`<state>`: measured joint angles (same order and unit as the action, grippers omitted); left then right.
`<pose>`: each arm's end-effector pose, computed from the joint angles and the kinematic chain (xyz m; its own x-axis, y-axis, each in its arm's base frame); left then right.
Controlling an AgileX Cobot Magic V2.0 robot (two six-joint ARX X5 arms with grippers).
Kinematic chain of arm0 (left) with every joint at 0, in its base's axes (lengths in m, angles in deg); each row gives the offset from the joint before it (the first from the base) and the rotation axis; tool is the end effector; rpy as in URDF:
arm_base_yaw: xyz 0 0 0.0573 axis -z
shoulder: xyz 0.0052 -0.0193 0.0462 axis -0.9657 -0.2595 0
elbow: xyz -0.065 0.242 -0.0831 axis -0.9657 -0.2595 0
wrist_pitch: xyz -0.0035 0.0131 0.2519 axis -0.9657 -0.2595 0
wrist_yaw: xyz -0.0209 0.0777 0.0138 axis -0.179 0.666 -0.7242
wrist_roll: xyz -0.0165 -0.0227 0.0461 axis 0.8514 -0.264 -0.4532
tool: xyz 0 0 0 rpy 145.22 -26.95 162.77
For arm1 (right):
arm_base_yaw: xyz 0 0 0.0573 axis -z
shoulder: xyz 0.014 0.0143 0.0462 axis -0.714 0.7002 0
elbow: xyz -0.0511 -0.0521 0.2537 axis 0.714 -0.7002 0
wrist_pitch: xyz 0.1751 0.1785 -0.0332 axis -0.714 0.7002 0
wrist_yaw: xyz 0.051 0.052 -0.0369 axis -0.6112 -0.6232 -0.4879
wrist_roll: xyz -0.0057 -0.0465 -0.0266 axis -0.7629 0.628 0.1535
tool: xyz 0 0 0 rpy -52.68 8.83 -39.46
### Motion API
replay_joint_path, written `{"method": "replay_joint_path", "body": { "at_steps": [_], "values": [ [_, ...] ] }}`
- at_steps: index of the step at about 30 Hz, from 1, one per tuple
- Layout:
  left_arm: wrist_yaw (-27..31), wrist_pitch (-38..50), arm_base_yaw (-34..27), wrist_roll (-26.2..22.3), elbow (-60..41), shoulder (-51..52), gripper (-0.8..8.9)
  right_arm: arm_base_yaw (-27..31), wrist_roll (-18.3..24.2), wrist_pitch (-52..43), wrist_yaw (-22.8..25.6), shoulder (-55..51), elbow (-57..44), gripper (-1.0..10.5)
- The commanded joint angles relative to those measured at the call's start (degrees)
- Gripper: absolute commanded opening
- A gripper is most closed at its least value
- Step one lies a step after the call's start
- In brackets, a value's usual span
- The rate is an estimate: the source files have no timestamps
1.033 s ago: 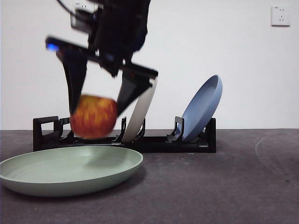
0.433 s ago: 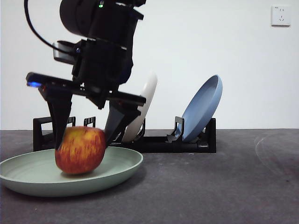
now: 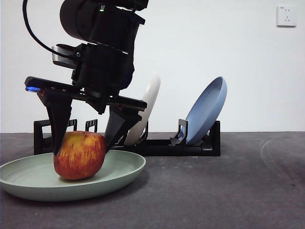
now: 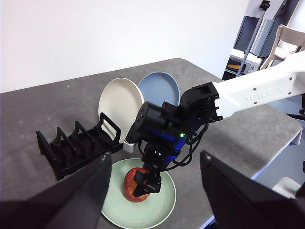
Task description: Take the green plate from the plate rack,put the plate on the table,take the apple from the table,put the apple in the plate
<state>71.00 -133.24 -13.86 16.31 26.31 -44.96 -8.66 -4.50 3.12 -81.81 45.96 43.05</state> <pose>-0.0181 0.0553 0.4394 0.7608 -0.6000 -0.2474 0.5789 0.7997 -0.1595 0.2552 0.3558 0.1977 0.2025 0.3388 -0.9188 -0.6861 0.7186 0.1138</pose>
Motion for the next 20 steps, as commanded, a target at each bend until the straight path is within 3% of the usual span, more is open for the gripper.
{"method": "replay_joint_path", "body": {
  "at_steps": [1,10,14,20],
  "values": [
    [0.0,0.2,0.1,-0.4,-0.2,0.2,3.11,-0.2,0.4,-0.2,-0.2,1.1,0.2,6.1],
    [0.0,0.3,0.1,-0.2,-0.2,0.2,3.11,-0.1,0.3,2.4,-0.2,0.9,0.8,6.0],
    [0.0,0.2,0.1,-0.2,-0.2,0.2,3.11,0.3,1.2,9.1,-0.2,0.0,5.0,6.0],
    [0.1,0.3,0.1,-0.1,-0.3,0.2,3.11,0.7,6.1,22.4,0.1,-3.9,16.8,6.0]
  ]
}}
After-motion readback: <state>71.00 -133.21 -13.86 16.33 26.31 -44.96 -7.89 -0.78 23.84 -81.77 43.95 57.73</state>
